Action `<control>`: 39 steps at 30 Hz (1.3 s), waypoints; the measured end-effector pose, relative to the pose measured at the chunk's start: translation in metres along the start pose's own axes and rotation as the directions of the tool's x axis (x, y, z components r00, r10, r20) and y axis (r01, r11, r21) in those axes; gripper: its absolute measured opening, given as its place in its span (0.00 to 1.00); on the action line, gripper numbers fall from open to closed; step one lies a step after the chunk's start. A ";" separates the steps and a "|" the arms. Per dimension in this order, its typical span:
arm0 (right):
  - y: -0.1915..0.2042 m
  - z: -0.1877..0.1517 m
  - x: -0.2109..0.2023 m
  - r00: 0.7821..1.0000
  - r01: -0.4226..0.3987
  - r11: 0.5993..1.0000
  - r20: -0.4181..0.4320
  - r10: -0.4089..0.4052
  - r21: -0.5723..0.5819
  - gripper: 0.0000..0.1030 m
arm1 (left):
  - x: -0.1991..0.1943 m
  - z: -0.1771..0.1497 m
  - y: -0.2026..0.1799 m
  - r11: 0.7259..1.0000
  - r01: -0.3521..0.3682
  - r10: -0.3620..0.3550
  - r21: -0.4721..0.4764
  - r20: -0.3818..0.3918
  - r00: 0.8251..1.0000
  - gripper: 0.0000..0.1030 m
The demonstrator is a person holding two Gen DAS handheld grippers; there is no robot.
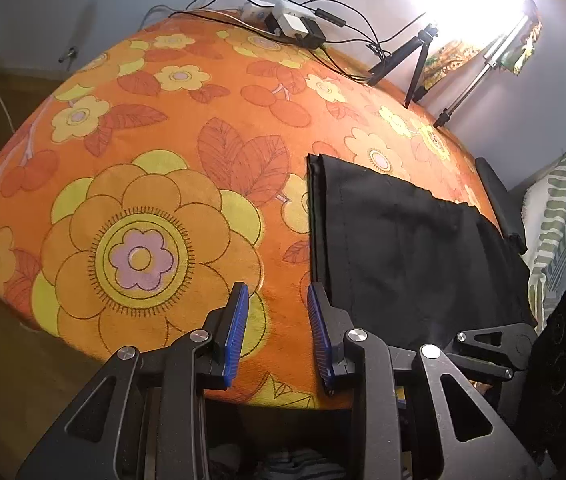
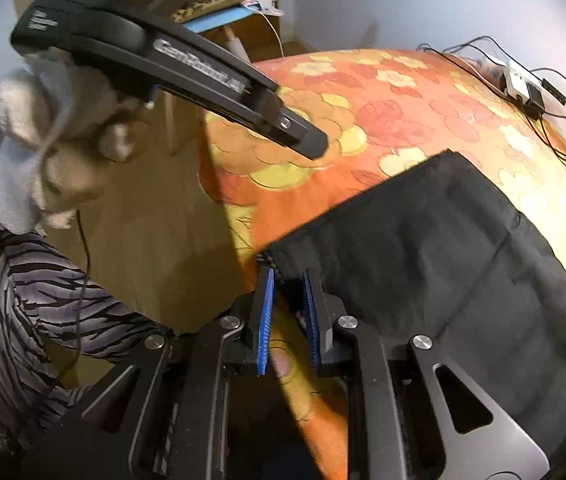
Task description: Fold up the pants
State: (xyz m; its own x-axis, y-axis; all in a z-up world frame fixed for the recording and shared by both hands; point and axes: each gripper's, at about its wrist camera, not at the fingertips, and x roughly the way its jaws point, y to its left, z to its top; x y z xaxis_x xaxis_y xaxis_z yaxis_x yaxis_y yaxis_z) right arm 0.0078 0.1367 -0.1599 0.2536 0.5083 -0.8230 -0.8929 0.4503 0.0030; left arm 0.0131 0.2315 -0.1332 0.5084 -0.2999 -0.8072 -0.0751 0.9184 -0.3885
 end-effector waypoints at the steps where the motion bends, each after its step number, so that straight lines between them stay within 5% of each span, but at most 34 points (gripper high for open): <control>1: 0.003 0.001 0.002 0.999 0.034 0.999 -0.006 -0.034 -0.018 0.15 | -0.001 0.000 0.000 1.000 0.003 -0.003 -0.001 0.002 1.000 0.28; 15: 0.014 0.007 0.015 0.994 0.094 0.993 -0.043 -0.097 -0.076 0.26 | -0.008 0.001 0.001 1.000 0.018 -0.018 0.005 0.022 1.000 0.28; 23: -0.016 0.008 0.006 0.998 -0.057 0.993 -0.017 0.059 0.099 0.06 | -0.008 0.000 0.001 1.000 0.018 -0.018 0.006 0.018 1.000 0.28; 34: -0.011 0.015 0.016 0.997 -0.079 0.991 0.010 0.078 0.110 0.05 | -0.005 0.000 0.004 1.000 0.014 -0.014 0.000 0.007 1.000 0.28; 36: -0.011 0.015 0.013 0.996 -0.087 0.990 0.001 0.087 0.110 0.08 | -0.004 0.000 0.004 1.000 0.015 -0.015 0.002 0.003 1.000 0.28; 39: -0.006 0.011 0.004 0.999 -0.046 0.997 0.004 0.046 0.062 0.33 | -0.004 0.000 0.002 1.000 0.014 -0.014 0.008 0.002 1.000 0.28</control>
State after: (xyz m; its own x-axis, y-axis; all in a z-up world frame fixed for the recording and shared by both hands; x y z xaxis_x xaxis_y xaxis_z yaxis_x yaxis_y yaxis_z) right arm 0.0182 0.1442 -0.1567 0.2137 0.5312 -0.8198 -0.8787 0.4713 0.0763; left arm 0.0108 0.2344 -0.1311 0.5109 -0.3127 -0.8007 -0.0610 0.9159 -0.3967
